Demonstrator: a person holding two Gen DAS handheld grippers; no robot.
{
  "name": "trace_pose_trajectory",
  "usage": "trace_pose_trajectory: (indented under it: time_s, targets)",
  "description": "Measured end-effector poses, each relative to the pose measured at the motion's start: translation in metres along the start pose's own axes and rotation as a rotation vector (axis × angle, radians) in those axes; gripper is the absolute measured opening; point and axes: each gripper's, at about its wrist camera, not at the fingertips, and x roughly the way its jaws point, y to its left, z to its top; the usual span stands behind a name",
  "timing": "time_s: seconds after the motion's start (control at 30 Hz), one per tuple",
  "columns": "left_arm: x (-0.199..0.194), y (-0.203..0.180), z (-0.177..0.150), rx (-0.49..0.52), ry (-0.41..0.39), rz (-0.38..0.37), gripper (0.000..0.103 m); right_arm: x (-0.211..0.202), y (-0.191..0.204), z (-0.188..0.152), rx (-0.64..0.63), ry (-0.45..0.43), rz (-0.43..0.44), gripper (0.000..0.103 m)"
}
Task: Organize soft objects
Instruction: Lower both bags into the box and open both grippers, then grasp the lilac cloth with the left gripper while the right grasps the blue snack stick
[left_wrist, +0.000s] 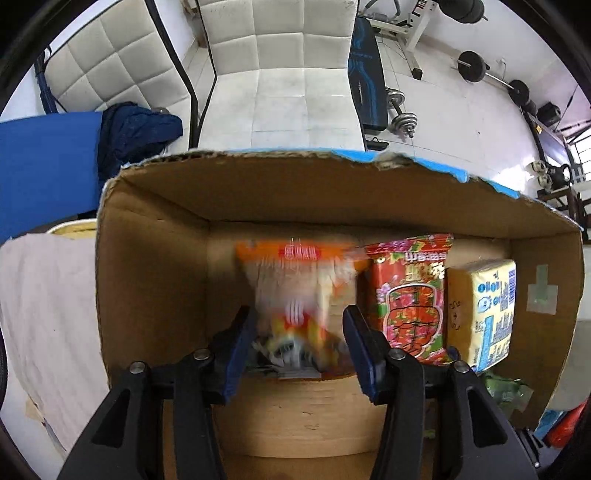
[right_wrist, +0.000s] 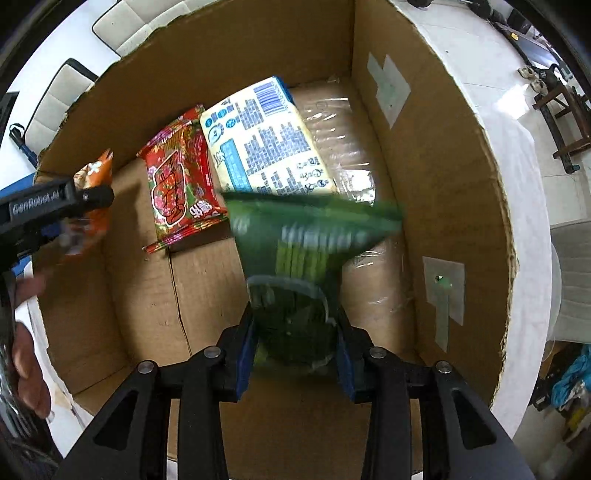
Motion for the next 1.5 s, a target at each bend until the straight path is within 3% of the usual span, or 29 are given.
trace_pose_trajectory:
  time_s: [0.1, 0.33, 0.8, 0.83, 0.9, 0.93, 1.03, 1.1, 1.17, 1.5]
  targets:
    - [-0.006, 0.0, -0.001, -0.009, -0.014, -0.003, 0.055, -0.005, 0.004, -0.002, -0.018, -0.021, -0.006, 0.056]
    - [-0.036, 0.001, -0.016, -0.004, -0.066, -0.001, 0.055, -0.022, 0.009, -0.004, -0.039, -0.039, -0.004, 0.057]
    - [-0.107, 0.017, -0.113, -0.013, -0.208, -0.012, 0.059, -0.072, 0.018, -0.04, -0.169, -0.106, -0.071, 0.058]
    - [-0.112, 0.016, -0.119, -0.012, -0.216, -0.009, 0.063, -0.077, 0.02, -0.045, -0.18, -0.118, -0.075, 0.06]
    - [-0.119, 0.015, -0.128, -0.011, -0.229, 0.0, 0.085, -0.086, 0.023, -0.052, -0.196, -0.141, -0.069, 0.083]
    - [-0.122, 0.014, -0.133, -0.005, -0.236, 0.004, 0.094, -0.091, 0.025, -0.057, -0.204, -0.154, -0.065, 0.086]
    - [-0.133, 0.01, -0.148, 0.0, -0.255, -0.001, 0.096, -0.109, 0.03, -0.068, -0.229, -0.192, -0.076, 0.088]
    - [-0.139, 0.008, -0.158, 0.001, -0.269, -0.004, 0.096, -0.119, 0.033, -0.076, -0.242, -0.22, -0.086, 0.098]
    - [-0.147, 0.008, -0.167, -0.006, -0.284, -0.013, 0.096, -0.129, 0.035, -0.083, -0.249, -0.253, -0.086, 0.102]
    - [-0.195, 0.001, -0.207, -0.014, -0.4, -0.01, 0.096, -0.182, 0.036, -0.122, -0.267, -0.35, -0.075, 0.102]
